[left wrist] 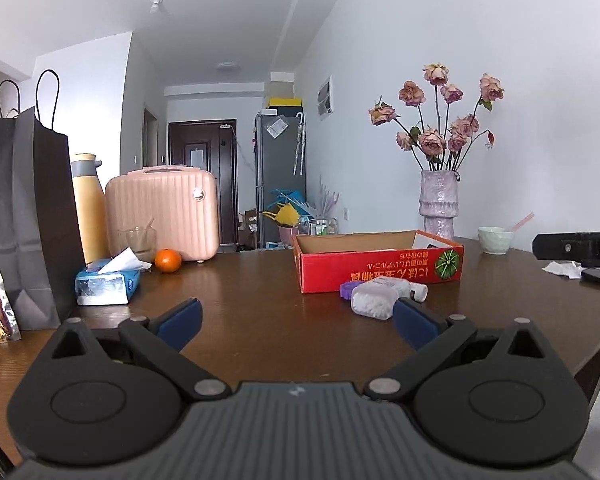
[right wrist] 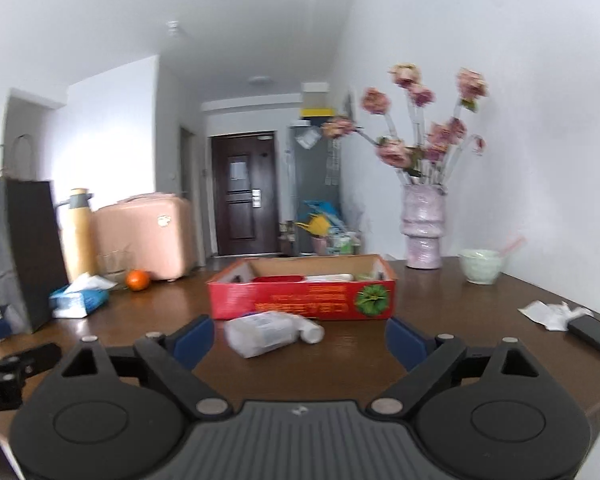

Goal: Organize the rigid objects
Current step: 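Move both tools back toward the white bottle and purple cap, then lower the right tool onto the large white labeled bottle and close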

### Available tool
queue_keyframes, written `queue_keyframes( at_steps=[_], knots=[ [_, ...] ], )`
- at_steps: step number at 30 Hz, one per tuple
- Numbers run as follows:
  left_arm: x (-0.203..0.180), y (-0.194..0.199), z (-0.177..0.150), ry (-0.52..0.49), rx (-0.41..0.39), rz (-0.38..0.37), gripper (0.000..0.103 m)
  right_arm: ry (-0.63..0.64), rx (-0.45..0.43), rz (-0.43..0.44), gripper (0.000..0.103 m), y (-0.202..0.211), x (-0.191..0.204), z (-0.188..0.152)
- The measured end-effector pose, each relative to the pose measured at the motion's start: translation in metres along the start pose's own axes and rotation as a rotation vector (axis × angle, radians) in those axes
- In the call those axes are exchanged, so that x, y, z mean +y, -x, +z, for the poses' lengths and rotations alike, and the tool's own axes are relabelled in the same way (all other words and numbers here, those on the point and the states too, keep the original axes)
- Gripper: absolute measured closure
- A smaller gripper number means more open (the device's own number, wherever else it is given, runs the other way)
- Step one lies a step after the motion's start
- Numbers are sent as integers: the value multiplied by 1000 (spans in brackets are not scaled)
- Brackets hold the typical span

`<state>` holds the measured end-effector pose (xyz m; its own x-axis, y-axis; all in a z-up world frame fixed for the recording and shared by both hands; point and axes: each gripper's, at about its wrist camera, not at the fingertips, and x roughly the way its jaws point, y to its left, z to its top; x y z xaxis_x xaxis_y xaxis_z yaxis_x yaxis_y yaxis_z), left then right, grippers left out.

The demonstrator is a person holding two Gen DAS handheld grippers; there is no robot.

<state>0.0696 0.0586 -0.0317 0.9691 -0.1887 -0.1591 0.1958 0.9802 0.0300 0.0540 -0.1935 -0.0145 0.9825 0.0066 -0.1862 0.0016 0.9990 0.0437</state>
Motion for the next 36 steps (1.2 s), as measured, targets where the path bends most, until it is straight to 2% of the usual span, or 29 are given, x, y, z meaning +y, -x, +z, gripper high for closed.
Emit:
queue_keyframes(
  at_steps=[8,12,18,20,23,25,32,33,36],
  knots=[
    [1,-24,-3,38,68,-18,0,-29,59,-14,11,-13,-5,-17],
    [-7,-46,-7,9,142,-57,0,-55,104,-7,12,-27,-15,-28],
    [-14,-94,0,4,227,-134,0,-83,183,10,24,-63,-29,-30],
    [-14,-114,5,36,267,-155,0,-95,216,39,37,-81,-32,-28],
    [-14,-149,12,72,316,-165,0,-153,293,115,47,-114,-39,-24],
    [-16,-172,17,80,334,-180,0,-158,324,140,47,-138,-40,-19],
    [-18,-263,28,181,484,-294,4,-219,372,197,47,-229,-53,7],
    [-17,-272,29,199,501,-304,8,-233,374,203,48,-243,-56,11],
    [-13,-293,29,267,520,-352,24,-269,378,254,60,-275,-59,18]
  ],
)
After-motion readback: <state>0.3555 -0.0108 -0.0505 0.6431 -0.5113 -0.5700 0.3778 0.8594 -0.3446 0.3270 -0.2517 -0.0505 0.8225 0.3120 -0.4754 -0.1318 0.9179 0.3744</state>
